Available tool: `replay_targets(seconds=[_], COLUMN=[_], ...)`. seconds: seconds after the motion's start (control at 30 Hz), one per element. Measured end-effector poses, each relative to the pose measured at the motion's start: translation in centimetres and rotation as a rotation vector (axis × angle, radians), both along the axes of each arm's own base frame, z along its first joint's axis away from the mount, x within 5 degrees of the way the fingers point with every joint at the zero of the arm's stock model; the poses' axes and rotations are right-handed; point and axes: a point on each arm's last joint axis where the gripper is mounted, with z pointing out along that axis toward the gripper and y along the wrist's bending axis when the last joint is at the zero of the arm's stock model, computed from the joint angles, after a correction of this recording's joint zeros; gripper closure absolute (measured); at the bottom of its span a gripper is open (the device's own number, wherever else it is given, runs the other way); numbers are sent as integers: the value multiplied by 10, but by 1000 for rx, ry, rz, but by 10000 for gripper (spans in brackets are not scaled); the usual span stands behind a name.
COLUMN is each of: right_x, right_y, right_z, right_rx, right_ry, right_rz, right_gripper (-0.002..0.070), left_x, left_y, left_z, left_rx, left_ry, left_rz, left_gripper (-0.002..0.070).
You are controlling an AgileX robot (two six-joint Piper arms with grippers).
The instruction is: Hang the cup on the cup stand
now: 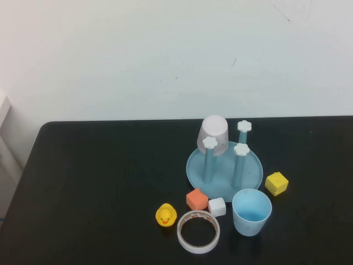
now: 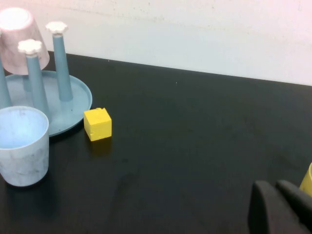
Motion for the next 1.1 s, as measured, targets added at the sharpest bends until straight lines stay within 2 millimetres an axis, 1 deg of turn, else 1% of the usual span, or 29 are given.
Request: replay_targets(seconds=[0.67,0.77,0.87,0.97,1.03,1.1], right_x=[0,0,0,0,0,0], right_y=[0,0,0,1,3,6], right_z=[0,0,0,0,0,0], right_rx=[2,3,12,44,96,194], right_ry=[0,0,0,1,2,5], right_rz=[-1,-1,0,2,6,10], right_gripper=[678,678,678,678,678,678], left_x=[0,0,0,1,1,1], left_y=[0,-1,-3,-6,-9,-11], left_z=[0,0,2,4,7,11], left_rx=[0,-27,-110,-242,-386,-596], left_ry=[0,-3,-18,-26,-40,-51], left_rz=[0,-2,-5,-10,-8,-1], left_gripper=[677,677,678,678,678,678])
